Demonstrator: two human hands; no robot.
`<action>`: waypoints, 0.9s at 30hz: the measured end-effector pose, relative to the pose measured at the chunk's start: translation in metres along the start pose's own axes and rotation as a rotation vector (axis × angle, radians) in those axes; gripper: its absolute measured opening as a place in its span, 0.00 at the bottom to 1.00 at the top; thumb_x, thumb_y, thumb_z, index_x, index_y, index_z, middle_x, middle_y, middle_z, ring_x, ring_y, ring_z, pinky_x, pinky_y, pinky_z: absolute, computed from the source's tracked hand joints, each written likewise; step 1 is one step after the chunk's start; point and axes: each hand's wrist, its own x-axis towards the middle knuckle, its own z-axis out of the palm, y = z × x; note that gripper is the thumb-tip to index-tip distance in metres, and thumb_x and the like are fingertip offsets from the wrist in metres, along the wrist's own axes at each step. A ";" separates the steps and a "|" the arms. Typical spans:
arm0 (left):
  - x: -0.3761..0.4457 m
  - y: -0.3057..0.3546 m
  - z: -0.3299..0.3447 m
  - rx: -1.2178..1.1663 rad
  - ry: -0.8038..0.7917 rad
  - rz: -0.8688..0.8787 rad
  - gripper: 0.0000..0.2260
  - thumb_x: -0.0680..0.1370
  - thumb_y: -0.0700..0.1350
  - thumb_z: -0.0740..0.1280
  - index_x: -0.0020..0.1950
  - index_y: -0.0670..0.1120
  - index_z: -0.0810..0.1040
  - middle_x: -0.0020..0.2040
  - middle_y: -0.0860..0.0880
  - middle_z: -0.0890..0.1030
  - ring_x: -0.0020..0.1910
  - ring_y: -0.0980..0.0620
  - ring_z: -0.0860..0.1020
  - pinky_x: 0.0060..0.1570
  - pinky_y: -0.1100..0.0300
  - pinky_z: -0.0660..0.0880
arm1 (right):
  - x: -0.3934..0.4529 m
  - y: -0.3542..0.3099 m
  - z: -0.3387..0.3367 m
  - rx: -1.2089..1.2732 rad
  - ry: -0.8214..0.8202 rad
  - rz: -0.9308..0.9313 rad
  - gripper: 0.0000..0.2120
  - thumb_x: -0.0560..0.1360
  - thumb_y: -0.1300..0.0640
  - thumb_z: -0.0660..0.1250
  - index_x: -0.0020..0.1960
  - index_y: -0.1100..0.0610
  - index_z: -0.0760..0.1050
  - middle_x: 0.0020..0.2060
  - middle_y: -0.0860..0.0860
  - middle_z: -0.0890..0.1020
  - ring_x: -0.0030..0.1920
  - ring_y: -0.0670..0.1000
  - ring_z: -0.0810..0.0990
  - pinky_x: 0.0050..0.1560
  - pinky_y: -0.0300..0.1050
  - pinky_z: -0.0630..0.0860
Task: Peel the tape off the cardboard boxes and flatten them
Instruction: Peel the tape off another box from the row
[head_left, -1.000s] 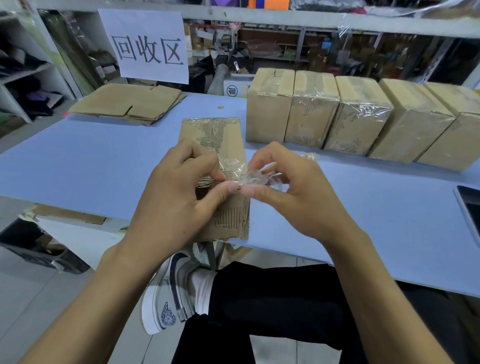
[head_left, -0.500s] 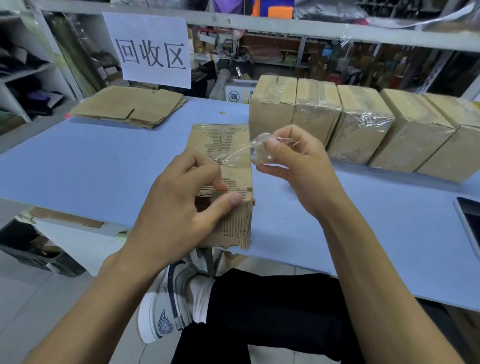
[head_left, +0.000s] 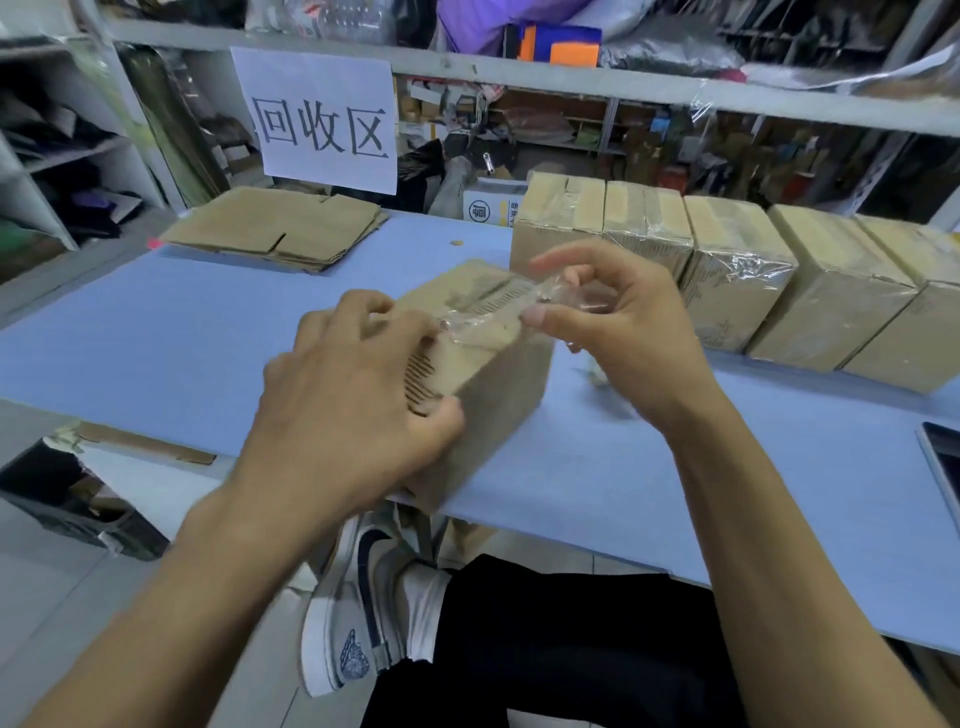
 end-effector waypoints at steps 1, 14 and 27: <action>0.003 -0.009 -0.008 0.004 -0.040 0.032 0.25 0.68 0.59 0.60 0.65 0.61 0.75 0.69 0.57 0.69 0.69 0.48 0.66 0.63 0.45 0.68 | 0.001 -0.003 -0.003 -0.007 -0.026 0.013 0.12 0.69 0.66 0.78 0.49 0.54 0.82 0.40 0.55 0.73 0.36 0.52 0.72 0.35 0.39 0.72; 0.089 -0.011 -0.022 -0.383 -0.120 0.268 0.14 0.69 0.53 0.74 0.53 0.55 0.82 0.48 0.55 0.83 0.44 0.56 0.81 0.49 0.54 0.78 | 0.052 -0.033 0.021 -0.335 -0.109 -0.064 0.10 0.66 0.55 0.81 0.34 0.45 0.82 0.43 0.43 0.75 0.47 0.43 0.74 0.49 0.39 0.68; 0.094 -0.021 0.018 -1.020 -0.101 0.065 0.07 0.75 0.45 0.75 0.50 0.49 0.80 0.40 0.50 0.83 0.37 0.52 0.80 0.45 0.57 0.80 | 0.036 -0.003 0.039 0.116 -0.045 0.119 0.08 0.71 0.58 0.79 0.47 0.52 0.82 0.41 0.52 0.83 0.37 0.49 0.78 0.36 0.40 0.75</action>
